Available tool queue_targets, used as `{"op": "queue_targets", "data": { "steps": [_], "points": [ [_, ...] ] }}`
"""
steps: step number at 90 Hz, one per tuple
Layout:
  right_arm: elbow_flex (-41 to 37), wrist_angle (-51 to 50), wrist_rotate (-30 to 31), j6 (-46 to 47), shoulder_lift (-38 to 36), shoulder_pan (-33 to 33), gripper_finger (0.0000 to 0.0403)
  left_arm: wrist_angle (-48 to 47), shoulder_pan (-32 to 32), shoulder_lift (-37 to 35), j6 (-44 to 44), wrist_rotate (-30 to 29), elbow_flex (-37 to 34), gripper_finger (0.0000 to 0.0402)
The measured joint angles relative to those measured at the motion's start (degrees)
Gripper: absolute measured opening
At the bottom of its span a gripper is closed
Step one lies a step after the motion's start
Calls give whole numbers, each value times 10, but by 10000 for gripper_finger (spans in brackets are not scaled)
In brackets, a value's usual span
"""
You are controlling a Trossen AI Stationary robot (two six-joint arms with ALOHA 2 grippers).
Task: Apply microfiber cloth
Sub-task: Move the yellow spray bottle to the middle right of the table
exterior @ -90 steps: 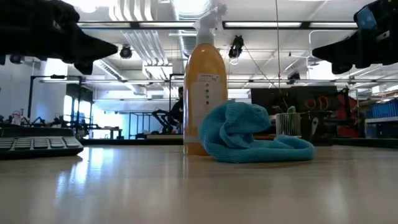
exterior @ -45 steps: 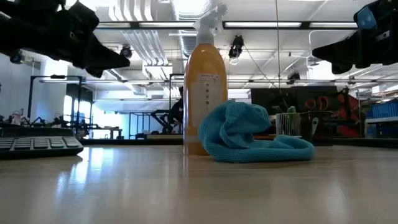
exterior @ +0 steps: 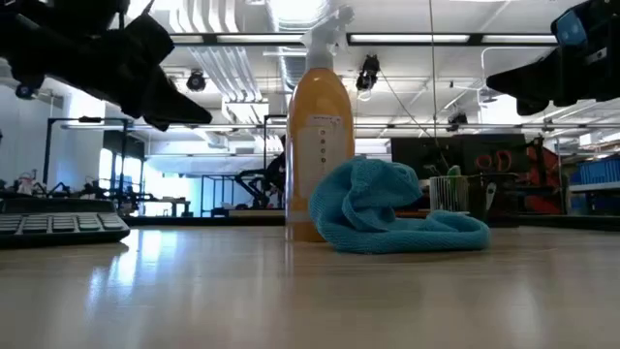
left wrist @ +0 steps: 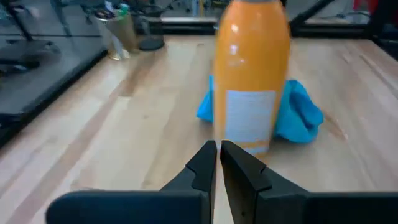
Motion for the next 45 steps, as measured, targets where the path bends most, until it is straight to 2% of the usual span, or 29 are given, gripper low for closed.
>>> {"op": "queue_targets", "data": {
  "steps": [18, 35, 45],
  "points": [
    [0, 0, 0, 0, 0, 0, 0, 27, 0, 18, -8, 2, 0, 43],
    [0, 0, 0, 0, 0, 0, 0, 77, 0, 35, 0, 4, 0, 104],
    [0, 0, 0, 0, 0, 0, 0, 113, 1, 53, 1, 34, 0, 143]
  ]
}}
